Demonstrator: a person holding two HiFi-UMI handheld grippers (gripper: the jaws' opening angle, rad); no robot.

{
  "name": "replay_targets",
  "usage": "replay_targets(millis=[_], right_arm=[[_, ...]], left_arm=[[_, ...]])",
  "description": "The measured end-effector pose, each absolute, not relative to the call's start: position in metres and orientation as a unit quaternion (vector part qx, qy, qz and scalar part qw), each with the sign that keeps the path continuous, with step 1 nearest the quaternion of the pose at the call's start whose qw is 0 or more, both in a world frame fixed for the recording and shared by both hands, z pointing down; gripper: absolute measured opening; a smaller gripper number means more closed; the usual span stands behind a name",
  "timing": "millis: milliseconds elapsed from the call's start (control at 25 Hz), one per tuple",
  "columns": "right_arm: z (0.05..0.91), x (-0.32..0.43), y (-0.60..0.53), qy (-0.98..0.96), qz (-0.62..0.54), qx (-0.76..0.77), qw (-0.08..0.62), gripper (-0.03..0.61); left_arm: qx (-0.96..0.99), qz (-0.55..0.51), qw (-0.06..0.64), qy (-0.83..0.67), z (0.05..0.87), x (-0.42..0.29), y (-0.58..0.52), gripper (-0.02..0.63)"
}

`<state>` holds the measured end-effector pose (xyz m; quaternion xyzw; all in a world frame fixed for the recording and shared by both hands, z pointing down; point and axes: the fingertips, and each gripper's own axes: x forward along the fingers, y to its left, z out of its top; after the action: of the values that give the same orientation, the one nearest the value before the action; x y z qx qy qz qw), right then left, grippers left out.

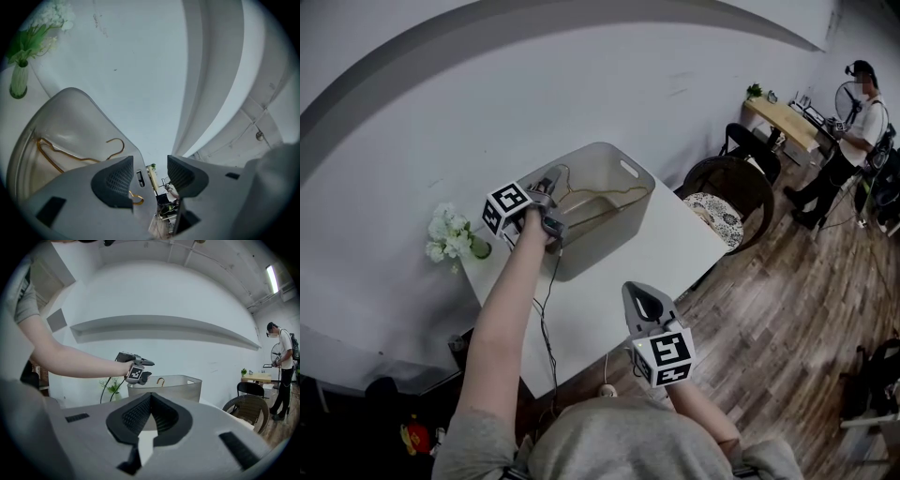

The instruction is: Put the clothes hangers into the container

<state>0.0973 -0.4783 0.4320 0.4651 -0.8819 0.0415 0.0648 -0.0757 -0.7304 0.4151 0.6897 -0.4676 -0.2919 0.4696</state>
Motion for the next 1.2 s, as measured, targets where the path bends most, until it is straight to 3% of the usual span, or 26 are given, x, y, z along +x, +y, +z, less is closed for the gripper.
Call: replay_targets(millis=[400,520,600,680,1200], right_arm=[[0.425,0.085,-0.458,-0.882,0.037,0.466,0.062,-0.002],[0.423,0.081,-0.447,-0.880,0.035,0.470,0.061,-0.002],[0.422,0.079,-0.438,-0.878,0.033,0.474,0.062,-0.002],[0.423,0.078,-0.429,-0.875,0.034,0.479,0.062,-0.002],[0.432,0.050,-0.366,-0.858,0.037,0.508,0.073,-0.002]], left_arm=[[0.698,-0.299,0.467,-0.453,0.404,-0.078,-0.703,0.200],[0.702,-0.287,0.449,-0.472,0.402,-0.084,-0.688,0.152],[0.707,-0.269,0.427,-0.496,0.401,-0.090,-0.676,0.064],[0.712,-0.258,0.411,-0.507,0.399,-0.092,-0.664,0.030],[0.739,-0.244,0.396,-0.487,0.409,-0.108,-0.565,0.008]])
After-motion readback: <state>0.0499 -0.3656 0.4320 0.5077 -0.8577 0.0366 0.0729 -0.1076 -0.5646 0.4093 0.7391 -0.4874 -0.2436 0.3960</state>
